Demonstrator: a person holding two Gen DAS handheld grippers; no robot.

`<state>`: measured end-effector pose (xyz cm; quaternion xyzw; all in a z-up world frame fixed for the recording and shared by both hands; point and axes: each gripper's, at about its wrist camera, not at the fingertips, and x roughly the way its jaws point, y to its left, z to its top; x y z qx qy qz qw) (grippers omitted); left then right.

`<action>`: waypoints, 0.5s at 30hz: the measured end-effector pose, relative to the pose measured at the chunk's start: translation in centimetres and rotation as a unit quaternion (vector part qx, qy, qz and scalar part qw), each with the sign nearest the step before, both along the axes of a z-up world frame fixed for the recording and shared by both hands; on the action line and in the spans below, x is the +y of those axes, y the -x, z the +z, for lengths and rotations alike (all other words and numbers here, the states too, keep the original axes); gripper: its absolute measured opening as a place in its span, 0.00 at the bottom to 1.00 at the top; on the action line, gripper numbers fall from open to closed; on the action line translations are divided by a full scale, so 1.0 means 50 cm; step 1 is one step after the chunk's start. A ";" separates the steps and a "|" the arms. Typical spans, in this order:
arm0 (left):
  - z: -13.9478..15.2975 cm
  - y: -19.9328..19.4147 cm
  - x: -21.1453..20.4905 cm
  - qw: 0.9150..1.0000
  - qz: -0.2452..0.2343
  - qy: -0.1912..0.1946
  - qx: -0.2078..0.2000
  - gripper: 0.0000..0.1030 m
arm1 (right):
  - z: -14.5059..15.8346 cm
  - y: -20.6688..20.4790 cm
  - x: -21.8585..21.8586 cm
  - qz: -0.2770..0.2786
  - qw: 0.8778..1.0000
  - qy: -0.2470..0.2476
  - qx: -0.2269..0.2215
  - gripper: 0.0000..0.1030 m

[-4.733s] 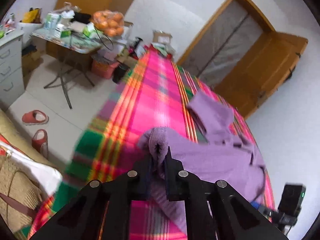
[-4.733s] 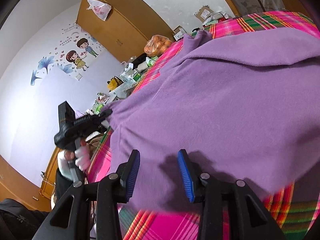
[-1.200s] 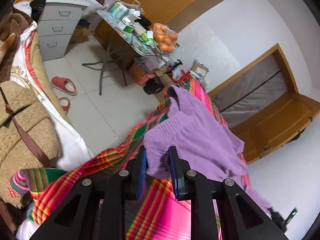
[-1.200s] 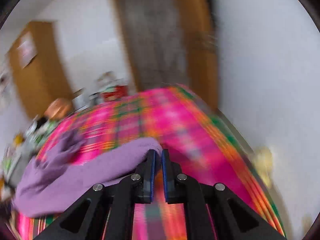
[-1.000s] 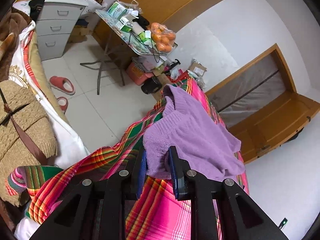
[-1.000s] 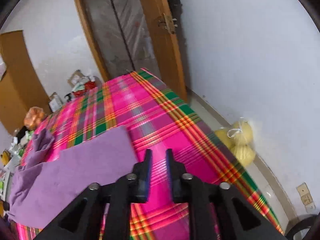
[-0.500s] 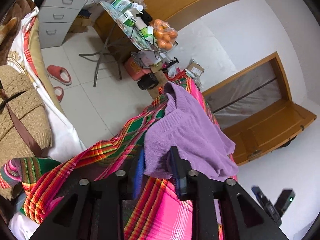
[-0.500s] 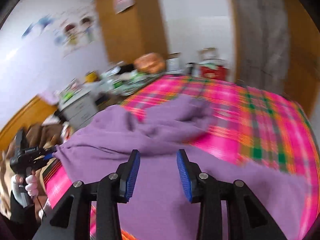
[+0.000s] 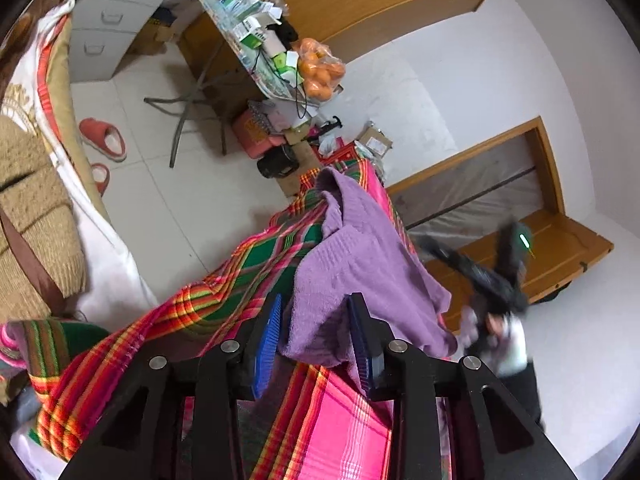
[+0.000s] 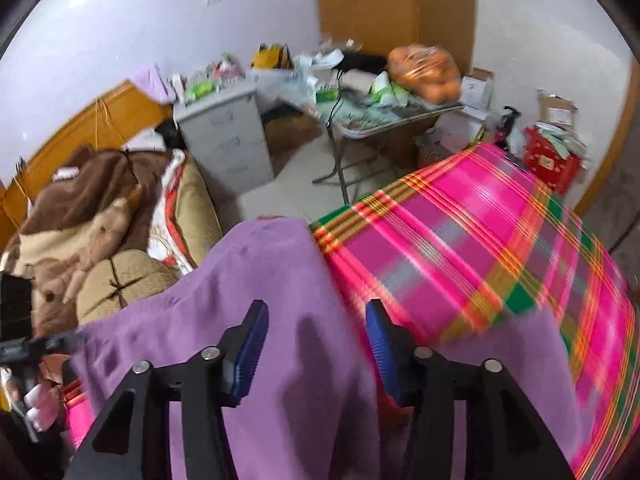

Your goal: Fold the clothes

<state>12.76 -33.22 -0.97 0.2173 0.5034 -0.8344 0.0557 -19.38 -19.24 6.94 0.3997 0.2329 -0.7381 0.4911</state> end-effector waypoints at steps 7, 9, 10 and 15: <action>-0.004 0.023 0.003 1.000 -0.020 0.019 -0.001 0.33 | -0.095 0.086 -0.126 0.014 0.996 -0.024 -0.083 0.53; -0.002 0.024 0.004 0.999 -0.023 0.029 0.000 0.33 | -0.096 0.073 -0.135 0.033 0.997 -0.020 -0.069 0.48; -0.001 0.024 0.005 0.999 -0.024 0.037 -0.001 0.33 | -0.096 0.066 -0.136 0.040 0.996 -0.023 -0.073 0.19; 0.017 0.037 0.013 0.997 -0.028 0.078 -0.003 0.21 | -0.056 0.055 -0.116 0.034 0.998 0.006 -0.051 0.06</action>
